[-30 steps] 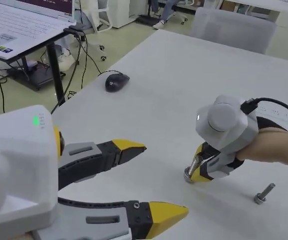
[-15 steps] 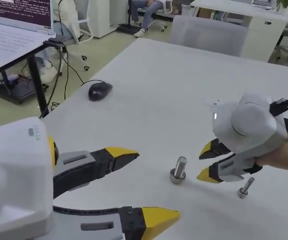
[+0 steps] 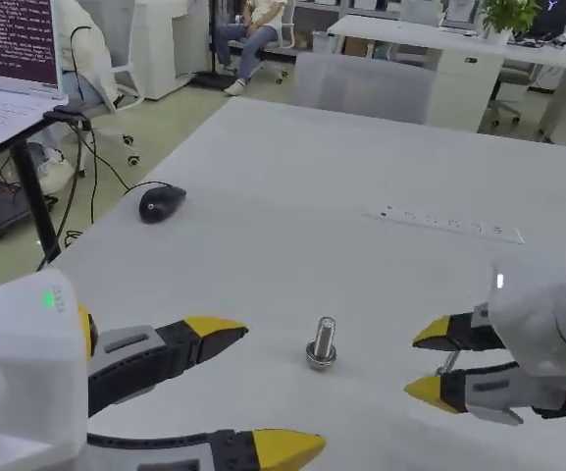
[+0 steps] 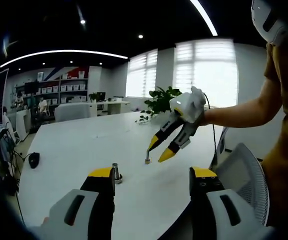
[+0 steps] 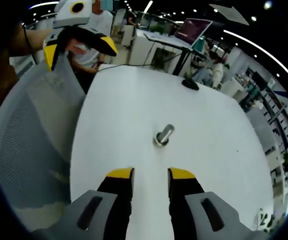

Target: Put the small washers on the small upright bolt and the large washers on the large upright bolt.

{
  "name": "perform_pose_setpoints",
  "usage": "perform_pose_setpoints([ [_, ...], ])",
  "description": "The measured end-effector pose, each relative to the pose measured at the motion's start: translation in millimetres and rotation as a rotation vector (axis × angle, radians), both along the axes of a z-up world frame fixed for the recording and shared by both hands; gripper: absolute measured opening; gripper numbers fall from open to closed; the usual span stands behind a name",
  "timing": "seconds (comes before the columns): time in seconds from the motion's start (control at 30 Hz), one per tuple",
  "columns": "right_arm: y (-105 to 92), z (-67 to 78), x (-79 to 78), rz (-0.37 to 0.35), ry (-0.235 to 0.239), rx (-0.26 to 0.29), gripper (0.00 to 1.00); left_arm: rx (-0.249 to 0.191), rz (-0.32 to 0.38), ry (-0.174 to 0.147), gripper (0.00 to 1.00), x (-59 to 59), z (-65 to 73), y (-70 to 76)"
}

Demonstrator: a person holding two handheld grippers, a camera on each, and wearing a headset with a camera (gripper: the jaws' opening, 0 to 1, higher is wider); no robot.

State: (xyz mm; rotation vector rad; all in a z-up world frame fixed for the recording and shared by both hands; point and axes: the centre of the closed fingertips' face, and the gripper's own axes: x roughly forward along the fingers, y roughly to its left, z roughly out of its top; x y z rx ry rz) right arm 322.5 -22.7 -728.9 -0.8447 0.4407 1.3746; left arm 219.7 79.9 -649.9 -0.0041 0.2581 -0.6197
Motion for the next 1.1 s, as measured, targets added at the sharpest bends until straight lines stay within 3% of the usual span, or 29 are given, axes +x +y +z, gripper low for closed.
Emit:
perform_pose_setpoints([
  [0.17, -23.1, -1.0, -14.0, -0.085, 0.067, 0.146, 0.32, 0.012, -0.005, 0.018, 0.60, 0.8, -2.8, 3.7],
  [0.37, -58.6, -8.8, -23.7, -0.214, 0.104, 0.216, 0.35, 0.013, -0.019, 0.020, 0.60, 3.0, -1.2, 0.0],
  [0.53, -72.8, 1.5, -25.9, -0.305, 0.124, 0.322, 0.36, 0.013, -0.036, 0.032, 0.60, 6.3, -4.1, -7.9],
  [0.83, -101.5, 2.4, -28.3, -0.374, 0.118, 0.347, 0.37, 0.026, -0.079, 0.043, 0.60, 9.1, -7.4, -22.4],
  [1.1, -101.9, 6.3, -33.4, -0.368, 0.150, 0.394, 0.42, 0.033, -0.078, 0.052, 0.60, 4.7, -7.2, -25.6],
])
